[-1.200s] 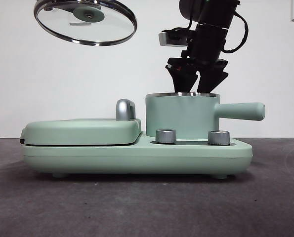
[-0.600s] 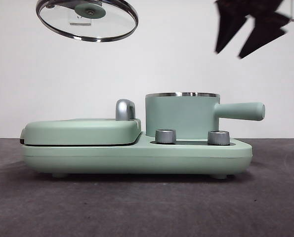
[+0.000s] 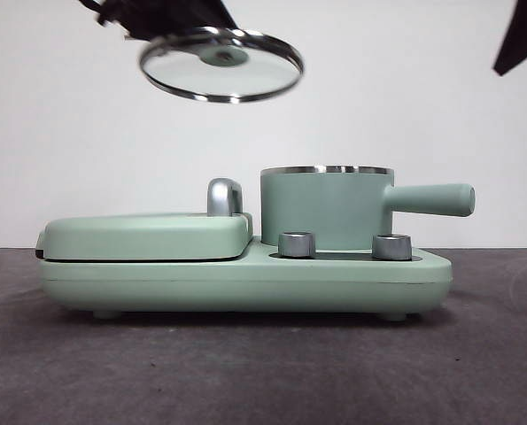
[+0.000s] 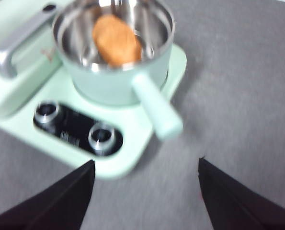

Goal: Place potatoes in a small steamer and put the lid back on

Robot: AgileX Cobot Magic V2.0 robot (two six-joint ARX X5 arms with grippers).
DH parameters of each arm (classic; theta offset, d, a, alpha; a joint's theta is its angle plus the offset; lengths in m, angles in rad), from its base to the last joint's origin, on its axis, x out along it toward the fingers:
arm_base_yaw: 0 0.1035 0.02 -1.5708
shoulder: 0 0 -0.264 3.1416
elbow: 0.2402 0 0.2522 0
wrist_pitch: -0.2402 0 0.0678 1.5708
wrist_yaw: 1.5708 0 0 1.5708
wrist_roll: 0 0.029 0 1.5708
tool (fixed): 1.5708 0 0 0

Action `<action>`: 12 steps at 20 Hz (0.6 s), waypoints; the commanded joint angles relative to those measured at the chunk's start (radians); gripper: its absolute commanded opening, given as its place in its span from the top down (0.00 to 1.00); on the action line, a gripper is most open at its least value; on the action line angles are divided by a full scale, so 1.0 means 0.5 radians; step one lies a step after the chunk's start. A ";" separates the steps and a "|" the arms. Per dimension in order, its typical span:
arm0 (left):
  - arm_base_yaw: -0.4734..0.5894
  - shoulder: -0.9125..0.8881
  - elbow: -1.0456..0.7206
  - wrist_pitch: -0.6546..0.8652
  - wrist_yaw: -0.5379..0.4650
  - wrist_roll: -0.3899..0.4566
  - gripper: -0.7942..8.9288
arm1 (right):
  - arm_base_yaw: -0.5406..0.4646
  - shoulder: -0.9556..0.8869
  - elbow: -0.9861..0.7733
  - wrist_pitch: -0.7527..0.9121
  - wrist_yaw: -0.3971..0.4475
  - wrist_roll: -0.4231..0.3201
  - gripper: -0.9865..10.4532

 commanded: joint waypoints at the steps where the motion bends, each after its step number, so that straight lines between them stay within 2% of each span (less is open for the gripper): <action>1: -0.046 0.162 0.185 0.087 0.031 0.054 0.91 | 0.007 -0.062 -0.013 -0.132 0.002 -0.052 0.62; 7: -0.126 0.597 0.559 0.193 0.043 0.232 0.91 | 0.007 -0.143 -0.013 -0.221 0.002 -0.079 0.62; 12: -0.134 0.881 0.724 0.287 0.043 0.246 0.91 | 0.007 -0.140 -0.013 -0.227 0.002 -0.079 0.62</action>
